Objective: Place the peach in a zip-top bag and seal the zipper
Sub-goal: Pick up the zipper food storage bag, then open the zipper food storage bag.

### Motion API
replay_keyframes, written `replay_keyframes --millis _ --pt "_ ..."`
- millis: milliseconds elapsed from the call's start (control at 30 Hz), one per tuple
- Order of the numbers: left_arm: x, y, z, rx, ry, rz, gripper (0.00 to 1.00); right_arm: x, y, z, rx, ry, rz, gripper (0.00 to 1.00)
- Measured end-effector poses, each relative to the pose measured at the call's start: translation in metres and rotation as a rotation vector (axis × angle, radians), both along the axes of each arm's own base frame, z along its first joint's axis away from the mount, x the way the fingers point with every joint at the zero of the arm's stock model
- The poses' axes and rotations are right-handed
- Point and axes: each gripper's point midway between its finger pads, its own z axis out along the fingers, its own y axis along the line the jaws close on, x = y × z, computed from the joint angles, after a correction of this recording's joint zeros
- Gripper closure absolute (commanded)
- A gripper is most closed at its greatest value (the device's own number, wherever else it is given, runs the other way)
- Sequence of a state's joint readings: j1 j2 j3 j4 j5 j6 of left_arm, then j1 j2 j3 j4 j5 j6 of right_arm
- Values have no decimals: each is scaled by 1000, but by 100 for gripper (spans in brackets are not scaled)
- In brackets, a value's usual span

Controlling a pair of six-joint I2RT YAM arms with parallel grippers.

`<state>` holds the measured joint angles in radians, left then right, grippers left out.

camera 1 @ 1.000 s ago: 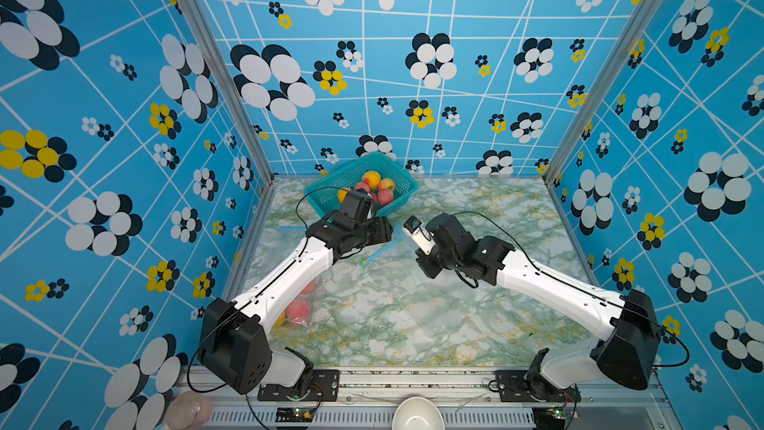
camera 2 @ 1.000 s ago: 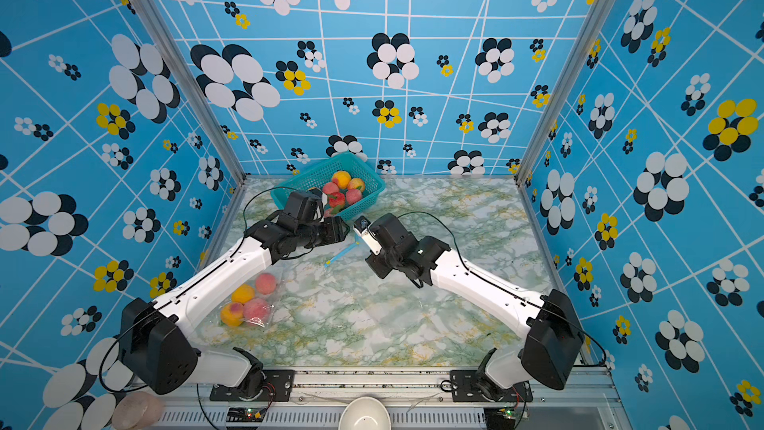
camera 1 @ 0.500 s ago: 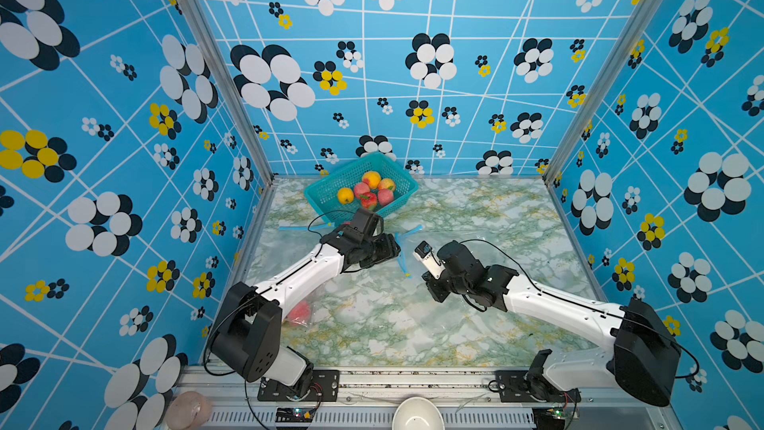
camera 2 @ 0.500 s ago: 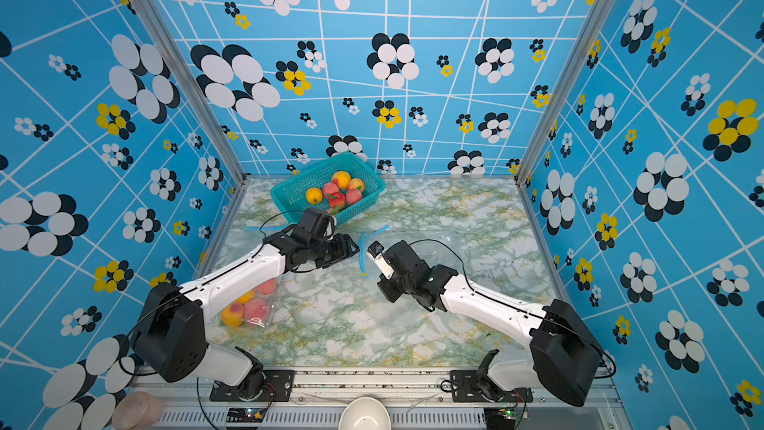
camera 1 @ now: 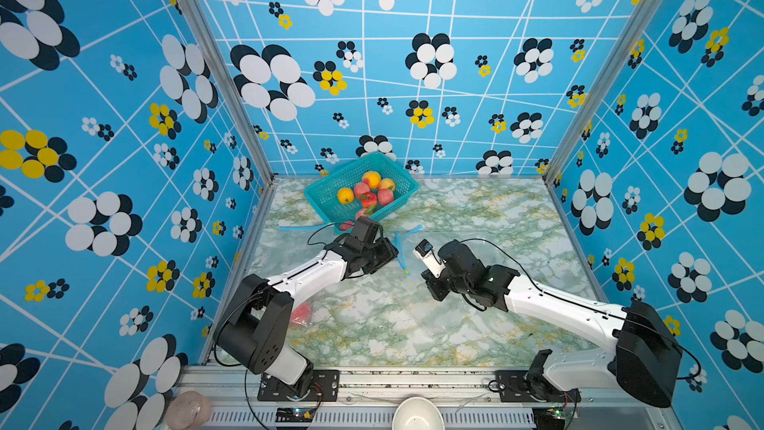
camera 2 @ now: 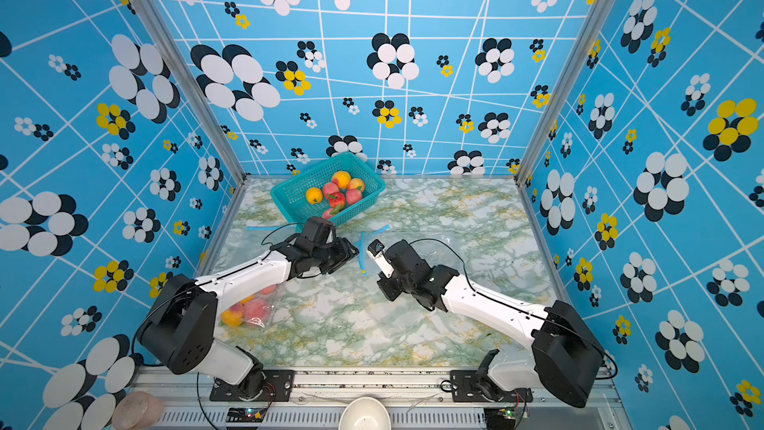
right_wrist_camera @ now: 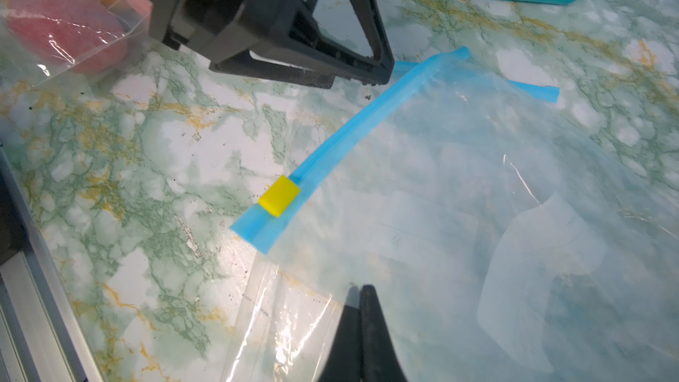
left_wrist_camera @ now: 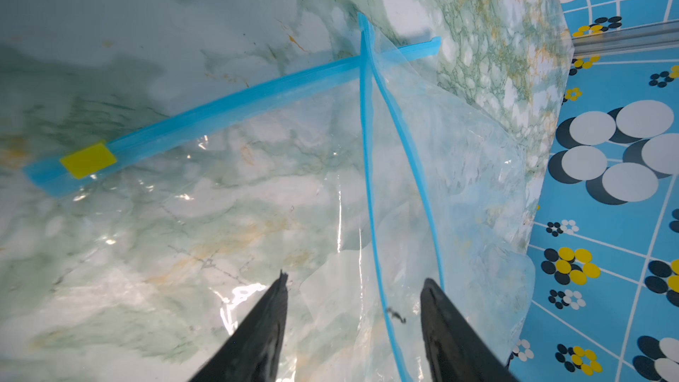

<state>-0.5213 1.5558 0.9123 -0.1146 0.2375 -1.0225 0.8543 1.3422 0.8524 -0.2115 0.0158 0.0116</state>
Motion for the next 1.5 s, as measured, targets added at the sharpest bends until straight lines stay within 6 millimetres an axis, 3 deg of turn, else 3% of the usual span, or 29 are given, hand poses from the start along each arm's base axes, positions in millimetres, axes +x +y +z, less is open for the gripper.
replay_keyframes --millis 167,267,433,533,633,767,867,933,1000,1133,1233,1367,1500 --pt "3 -8 -20 -28 39 4 47 1 1 1 7 -5 0 100" --pt "4 -12 -27 -39 54 5 55 1 1 2 8 -7 0 100" --pt "8 -22 -28 -80 50 0 77 1 2 3 13 -8 2 99" --pt "11 -31 -24 -120 34 -12 89 1 3 3 15 -5 6 94" --pt "14 -40 -14 -146 10 -31 100 0 2 2 17 1 3 83" --pt "27 -53 13 -171 -62 -70 100 -1 -8 4 28 44 -17 62" --pt "35 -66 38 -164 -132 -120 100 5 -28 18 54 96 -66 53" --pt "36 -76 53 -147 -176 -159 100 12 -38 43 103 115 -98 49" --pt "33 -90 69 -128 -227 -209 100 18 -43 81 182 103 -122 42" --pt "21 -118 93 -97 -311 -296 100 25 -56 158 348 42 -191 39" --pt "13 -137 116 -76 -384 -350 100 39 -76 189 428 39 -317 39" --pt "1 -162 152 -85 -490 -408 100 53 -104 178 422 92 -502 39" --pt "-14 -179 167 -73 -567 -462 100 59 -122 158 404 169 -634 39"
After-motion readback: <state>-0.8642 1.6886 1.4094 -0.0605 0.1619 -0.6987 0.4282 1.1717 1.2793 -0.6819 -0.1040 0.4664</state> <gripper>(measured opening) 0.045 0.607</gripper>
